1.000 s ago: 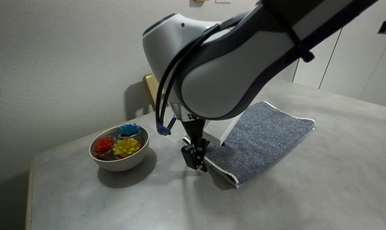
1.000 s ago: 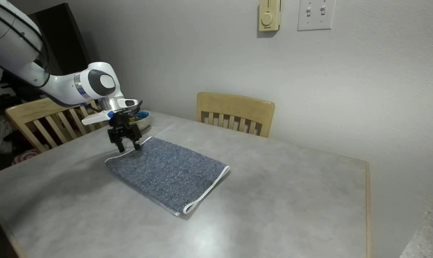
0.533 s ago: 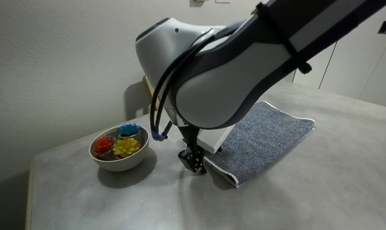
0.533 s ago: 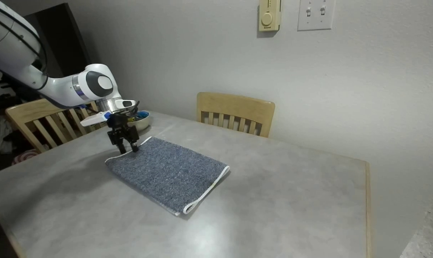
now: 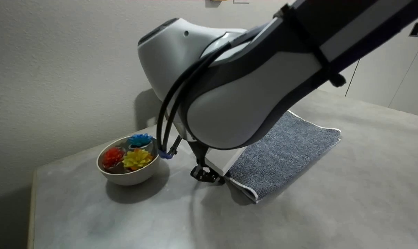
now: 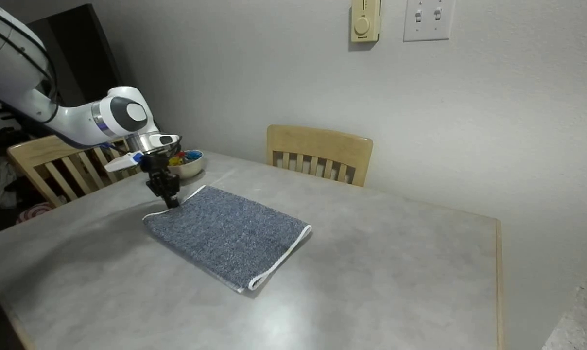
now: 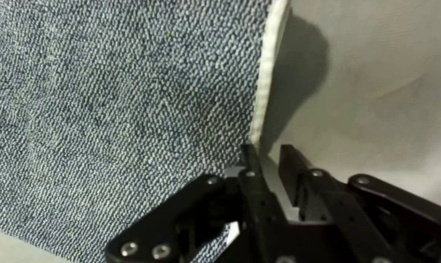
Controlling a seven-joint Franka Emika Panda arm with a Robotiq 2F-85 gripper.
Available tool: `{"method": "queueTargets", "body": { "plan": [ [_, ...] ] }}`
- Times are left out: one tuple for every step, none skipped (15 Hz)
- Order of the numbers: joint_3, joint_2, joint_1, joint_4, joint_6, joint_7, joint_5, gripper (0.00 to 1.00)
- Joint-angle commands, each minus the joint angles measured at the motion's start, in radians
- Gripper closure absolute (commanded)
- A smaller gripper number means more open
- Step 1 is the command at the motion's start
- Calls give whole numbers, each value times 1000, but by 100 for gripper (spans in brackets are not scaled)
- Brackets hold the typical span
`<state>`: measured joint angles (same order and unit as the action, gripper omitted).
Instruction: Fold the towel
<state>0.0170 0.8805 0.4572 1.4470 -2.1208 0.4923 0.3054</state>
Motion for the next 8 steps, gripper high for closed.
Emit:
{"method": "queueTargets", "body": {
  "plan": [
    [-56,-44,21,80,-36,67,29,56],
    [-70,-50,25,89,-36,89,38,56],
    [-84,-55,31,98,-30,113,51,50],
    [-92,-58,34,103,-25,132,62,44],
    [-99,-58,37,104,-20,148,72,36],
    [-102,-59,38,106,-15,159,81,27],
    [-104,-59,38,110,-15,168,90,60],
    [-100,-62,33,115,-18,171,91,67]
  ]
}}
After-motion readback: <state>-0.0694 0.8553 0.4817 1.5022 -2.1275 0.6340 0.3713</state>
